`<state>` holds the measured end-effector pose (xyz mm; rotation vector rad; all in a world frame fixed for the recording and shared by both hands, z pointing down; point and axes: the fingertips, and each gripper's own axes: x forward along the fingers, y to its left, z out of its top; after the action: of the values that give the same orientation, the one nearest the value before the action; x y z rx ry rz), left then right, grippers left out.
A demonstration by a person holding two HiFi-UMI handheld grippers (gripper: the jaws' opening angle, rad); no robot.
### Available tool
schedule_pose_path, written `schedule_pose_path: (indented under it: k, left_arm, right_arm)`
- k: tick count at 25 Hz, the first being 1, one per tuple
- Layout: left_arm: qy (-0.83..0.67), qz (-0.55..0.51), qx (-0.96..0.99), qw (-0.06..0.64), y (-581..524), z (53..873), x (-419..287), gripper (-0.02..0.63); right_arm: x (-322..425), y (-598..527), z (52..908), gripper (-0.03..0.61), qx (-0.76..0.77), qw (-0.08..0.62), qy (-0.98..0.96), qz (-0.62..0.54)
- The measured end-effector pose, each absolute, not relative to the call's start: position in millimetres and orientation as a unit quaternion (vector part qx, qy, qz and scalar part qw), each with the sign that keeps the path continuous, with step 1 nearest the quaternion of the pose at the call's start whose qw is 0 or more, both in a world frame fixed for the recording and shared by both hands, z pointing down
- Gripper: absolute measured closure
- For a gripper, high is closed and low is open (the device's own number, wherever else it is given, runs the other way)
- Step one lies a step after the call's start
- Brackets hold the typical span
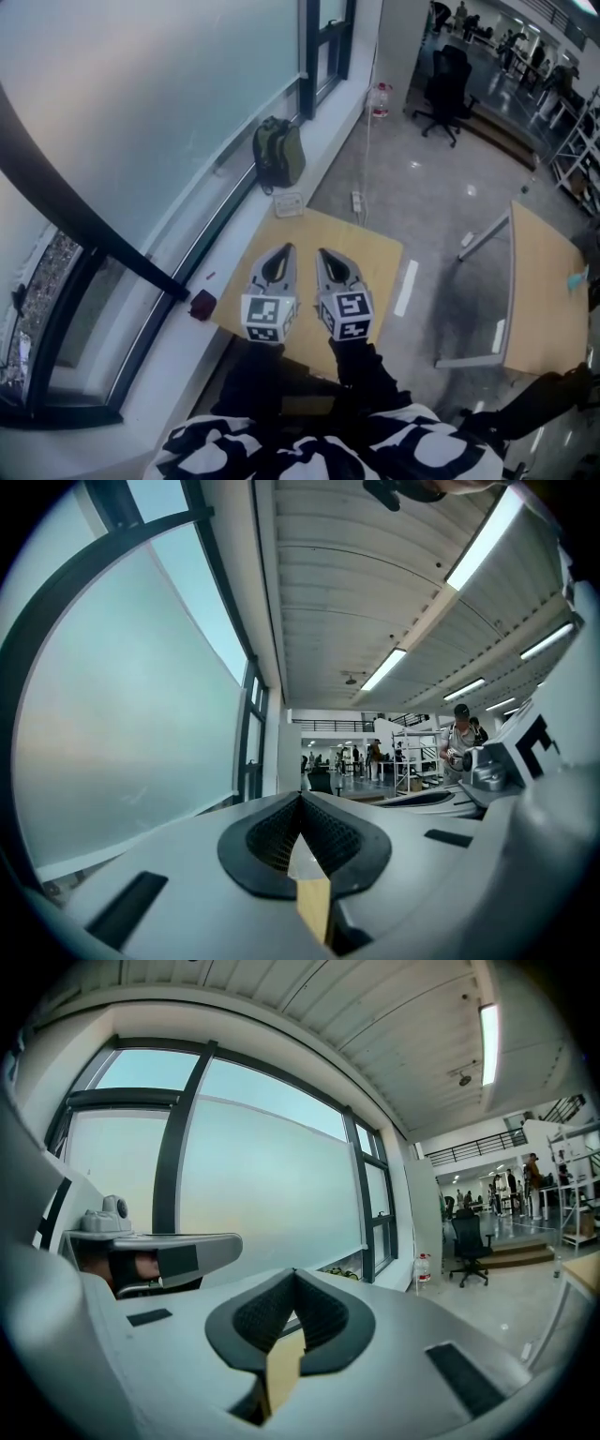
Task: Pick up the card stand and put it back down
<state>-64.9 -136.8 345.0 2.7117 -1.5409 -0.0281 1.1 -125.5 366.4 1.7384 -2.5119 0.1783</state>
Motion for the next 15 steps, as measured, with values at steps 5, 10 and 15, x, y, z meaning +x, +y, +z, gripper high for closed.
schedule_pose_path:
  k: [5,10,15]
  left_arm:
    - [-0.491,0.002,0.871,0.015,-127,354,-65,0.603]
    - [-0.489,0.005,0.872,0.017,-121,358,-66,0.604]
    - [-0.482,0.009,0.876,0.017,-111,360,-60,0.604]
  right_arm:
    - [5,-116,364,0.565,0.576,0.039,-0.814,0.058]
    - [5,-108,363,0.565,0.579,0.039,-0.812,0.056]
    - [7,-98,362,0.565,0.581,0.036,-0.811,0.055]
